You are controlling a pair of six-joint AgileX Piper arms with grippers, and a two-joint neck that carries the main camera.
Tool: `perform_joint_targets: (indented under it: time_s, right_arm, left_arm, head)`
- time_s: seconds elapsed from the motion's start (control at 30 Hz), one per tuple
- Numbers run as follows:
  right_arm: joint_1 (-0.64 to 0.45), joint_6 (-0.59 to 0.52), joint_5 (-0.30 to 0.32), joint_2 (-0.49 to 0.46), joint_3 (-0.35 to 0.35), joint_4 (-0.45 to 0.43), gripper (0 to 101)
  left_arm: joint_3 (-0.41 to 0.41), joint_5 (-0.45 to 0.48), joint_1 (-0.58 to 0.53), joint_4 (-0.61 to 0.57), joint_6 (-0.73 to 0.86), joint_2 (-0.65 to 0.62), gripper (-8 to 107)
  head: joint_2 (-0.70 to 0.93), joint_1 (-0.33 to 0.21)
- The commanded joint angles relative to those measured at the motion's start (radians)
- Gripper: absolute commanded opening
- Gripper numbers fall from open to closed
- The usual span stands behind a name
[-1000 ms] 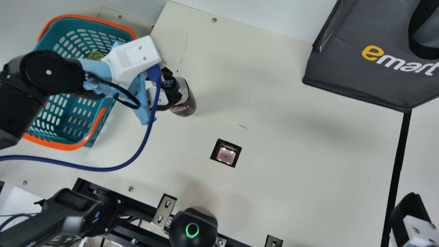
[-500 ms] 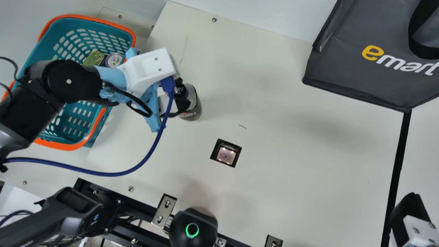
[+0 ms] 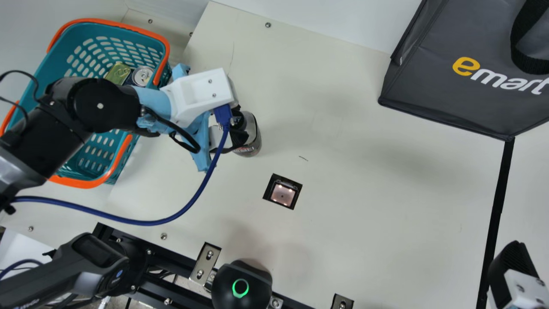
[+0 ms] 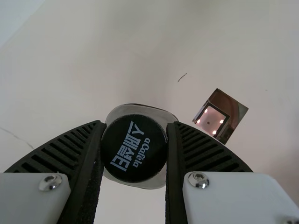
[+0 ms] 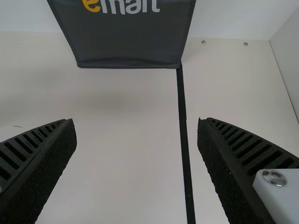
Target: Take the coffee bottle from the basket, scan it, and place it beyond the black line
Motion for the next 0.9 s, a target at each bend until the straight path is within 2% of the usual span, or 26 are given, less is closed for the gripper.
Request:
perform_joint_targets:
  time_s: [0.0,0.4,0.87]
  right_arm:
    - [0.000,0.000,0.000,0.000,0.000,0.000,91]
    - [0.000,0.000,0.000,0.000,0.000,0.000,91]
    - [0.000,0.000,0.000,0.000,0.000,0.000,91]
  left_arm:
    - [-0.002,0.010,-0.004,-0.006,0.007,0.000,10]
    - [-0.006,0.047,-0.037,-0.031,0.053,-0.003,10]
    - [-0.002,0.048,-0.062,-0.039,0.137,0.018,10]
  head:
    - [0.002,-0.027]
    - [0.002,-0.027]
    - [0.002,-0.027]
